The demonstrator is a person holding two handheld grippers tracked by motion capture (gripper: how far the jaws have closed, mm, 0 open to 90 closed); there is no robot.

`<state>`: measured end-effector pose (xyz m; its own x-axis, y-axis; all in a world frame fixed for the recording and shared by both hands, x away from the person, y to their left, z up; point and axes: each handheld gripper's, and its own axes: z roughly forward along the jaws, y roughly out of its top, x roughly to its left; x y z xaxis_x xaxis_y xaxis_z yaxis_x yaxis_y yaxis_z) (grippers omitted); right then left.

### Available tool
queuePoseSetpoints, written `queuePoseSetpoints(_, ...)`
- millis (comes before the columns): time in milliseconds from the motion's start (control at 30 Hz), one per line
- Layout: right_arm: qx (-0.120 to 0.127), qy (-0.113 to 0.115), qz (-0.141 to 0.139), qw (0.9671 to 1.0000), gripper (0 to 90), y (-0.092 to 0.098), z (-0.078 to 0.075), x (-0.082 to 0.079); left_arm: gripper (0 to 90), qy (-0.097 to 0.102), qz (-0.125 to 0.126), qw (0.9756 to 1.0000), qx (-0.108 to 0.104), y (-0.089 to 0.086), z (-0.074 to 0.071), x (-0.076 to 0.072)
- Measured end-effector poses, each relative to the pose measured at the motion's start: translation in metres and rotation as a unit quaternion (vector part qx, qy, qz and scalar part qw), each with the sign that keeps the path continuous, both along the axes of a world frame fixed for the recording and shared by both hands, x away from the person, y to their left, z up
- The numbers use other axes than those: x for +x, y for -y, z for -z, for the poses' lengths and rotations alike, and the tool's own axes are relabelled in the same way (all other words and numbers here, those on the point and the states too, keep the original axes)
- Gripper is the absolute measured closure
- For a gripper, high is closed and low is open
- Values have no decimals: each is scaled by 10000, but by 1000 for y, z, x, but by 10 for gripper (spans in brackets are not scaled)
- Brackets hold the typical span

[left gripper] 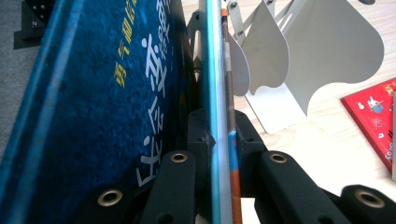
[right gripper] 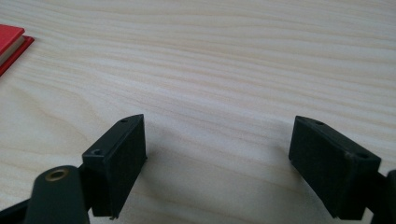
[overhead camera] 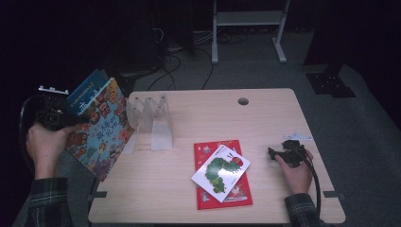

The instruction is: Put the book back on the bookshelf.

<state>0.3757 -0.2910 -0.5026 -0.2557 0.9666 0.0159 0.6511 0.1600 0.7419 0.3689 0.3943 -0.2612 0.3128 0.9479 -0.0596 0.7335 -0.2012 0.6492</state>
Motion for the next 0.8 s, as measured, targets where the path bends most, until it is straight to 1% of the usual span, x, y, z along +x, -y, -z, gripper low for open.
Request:
queuePoseSetpoints(133,-2,0,-4,10000,178,0,0,0,802,-1,-5,10000,-22,-1,0,-1)
queuePoseSetpoints(267,-4,1,-5,10000,178,0,0,0,786,-14,84,10000,-47,-1,-1,-1)
queuePoseSetpoints(333,-3,0,-3,10000,178,0,0,0,776,9,94,10000,-1,-1,-4,-3)
queuePoseSetpoints(433,-3,1,-4,10000,178,0,0,0,760,50,103,9999,4,-3,-9,-5)
queuePoseSetpoints(500,-4,1,-5,10000,178,0,0,0,750,42,87,9999,61,-2,-12,-7)
queuePoseSetpoints(600,-5,1,-5,10000,178,0,0,0,738,82,101,9999,100,-2,-17,-11)
queuePoseSetpoints(667,-5,1,-6,10000,179,0,0,0,739,200,100,9997,69,-3,-22,-14)
queuePoseSetpoints(700,-4,1,-6,10000,178,0,0,0,741,243,84,9996,87,-3,-25,-15)
queuePoseSetpoints(767,-6,2,-10,10000,178,0,0,0,745,306,53,9993,191,-3,-33,-19)
queuePoseSetpoints(800,-7,2,-10,10000,178,0,0,0,755,331,67,9993,184,-3,-36,-20)
